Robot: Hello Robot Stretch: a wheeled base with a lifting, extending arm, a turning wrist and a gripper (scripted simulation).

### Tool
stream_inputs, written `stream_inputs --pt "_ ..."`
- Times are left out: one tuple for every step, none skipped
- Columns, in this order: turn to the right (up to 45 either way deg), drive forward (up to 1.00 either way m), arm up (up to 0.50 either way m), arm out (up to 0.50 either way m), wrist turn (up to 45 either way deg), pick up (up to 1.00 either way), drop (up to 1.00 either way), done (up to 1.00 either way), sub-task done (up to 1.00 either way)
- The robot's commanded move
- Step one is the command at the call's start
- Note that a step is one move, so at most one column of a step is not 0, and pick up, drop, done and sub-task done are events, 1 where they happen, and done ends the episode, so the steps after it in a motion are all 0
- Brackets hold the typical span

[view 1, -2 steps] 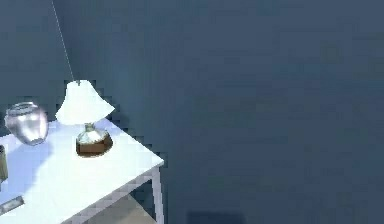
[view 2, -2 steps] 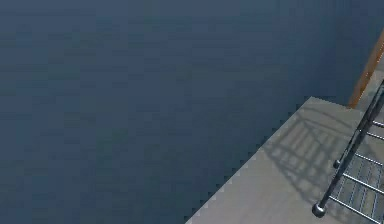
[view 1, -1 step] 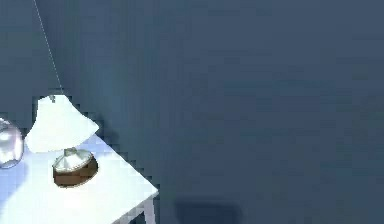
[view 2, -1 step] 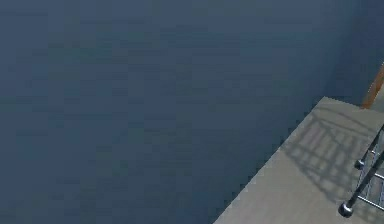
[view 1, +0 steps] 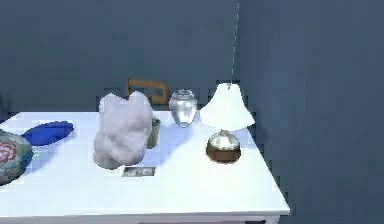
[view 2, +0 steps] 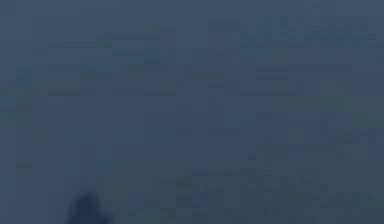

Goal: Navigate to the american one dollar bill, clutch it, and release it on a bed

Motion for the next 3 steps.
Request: stream_inputs --pt "-45.0 0.00 0.00 0.00 0.0 0.00 0.00 0.00 0.00" --pt "-45.0 0.00 0.00 0.00 0.0 0.00 0.00 0.00 0.00" --pt "-15.0 0.00 0.00 0.00 0.0 0.00 0.00 0.00 0.00"
